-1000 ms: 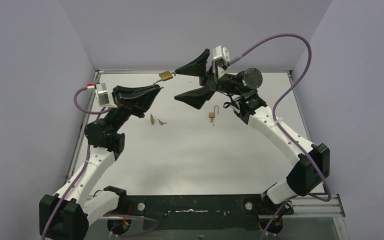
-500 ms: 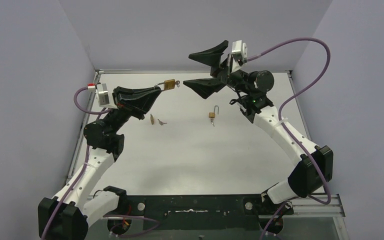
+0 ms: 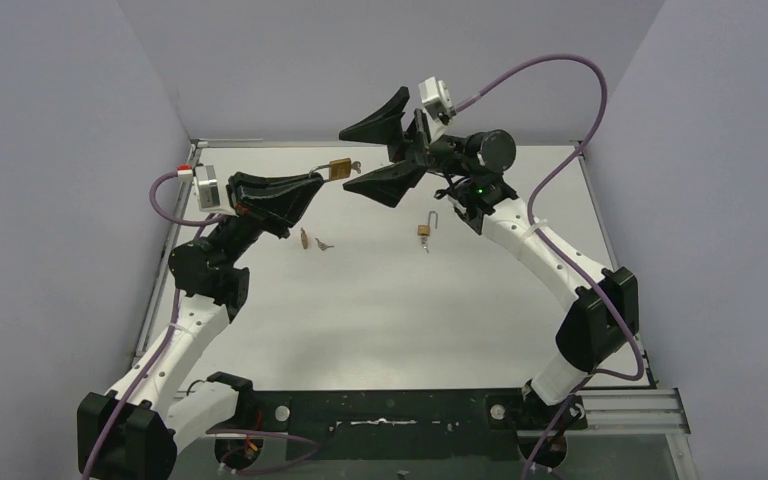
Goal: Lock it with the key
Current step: Lock the lock.
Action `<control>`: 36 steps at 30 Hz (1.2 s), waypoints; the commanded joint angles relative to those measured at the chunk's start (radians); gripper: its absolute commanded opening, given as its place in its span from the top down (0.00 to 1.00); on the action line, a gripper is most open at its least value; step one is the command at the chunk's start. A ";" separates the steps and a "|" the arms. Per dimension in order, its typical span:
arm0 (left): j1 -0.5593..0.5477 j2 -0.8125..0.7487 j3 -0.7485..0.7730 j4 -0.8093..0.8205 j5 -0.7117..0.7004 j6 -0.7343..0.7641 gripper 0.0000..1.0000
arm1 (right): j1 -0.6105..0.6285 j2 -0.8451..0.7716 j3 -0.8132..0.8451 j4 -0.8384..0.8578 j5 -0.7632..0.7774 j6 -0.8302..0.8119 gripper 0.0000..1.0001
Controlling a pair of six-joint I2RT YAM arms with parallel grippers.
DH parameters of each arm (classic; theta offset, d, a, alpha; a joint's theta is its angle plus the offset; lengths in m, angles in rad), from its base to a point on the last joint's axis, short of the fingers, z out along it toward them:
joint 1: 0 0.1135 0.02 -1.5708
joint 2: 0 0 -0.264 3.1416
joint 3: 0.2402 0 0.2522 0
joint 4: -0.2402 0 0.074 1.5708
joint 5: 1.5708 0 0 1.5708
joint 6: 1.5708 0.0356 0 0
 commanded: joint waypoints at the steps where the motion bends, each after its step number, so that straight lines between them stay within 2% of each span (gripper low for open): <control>1: 0.004 -0.012 0.045 0.060 -0.014 -0.004 1.00 | 0.013 -0.008 0.050 -0.069 -0.002 -0.097 0.05; 10: 0.004 0.005 0.039 0.087 -0.012 -0.012 1.00 | 0.016 0.031 0.074 -0.082 -0.008 -0.079 0.07; 21: 0.006 0.005 0.033 0.098 -0.014 -0.009 1.00 | 0.016 0.055 0.093 -0.096 -0.035 -0.054 0.23; 28: 0.013 0.004 0.029 0.098 -0.014 -0.008 1.00 | 0.015 0.052 0.090 -0.079 -0.049 -0.038 0.26; 32: 0.017 0.005 0.025 0.097 -0.014 -0.007 1.00 | 0.013 0.057 0.093 -0.058 -0.057 -0.014 0.33; 36: 0.018 0.005 0.022 0.099 -0.014 -0.004 1.00 | 0.010 0.066 0.093 -0.009 -0.059 0.029 0.34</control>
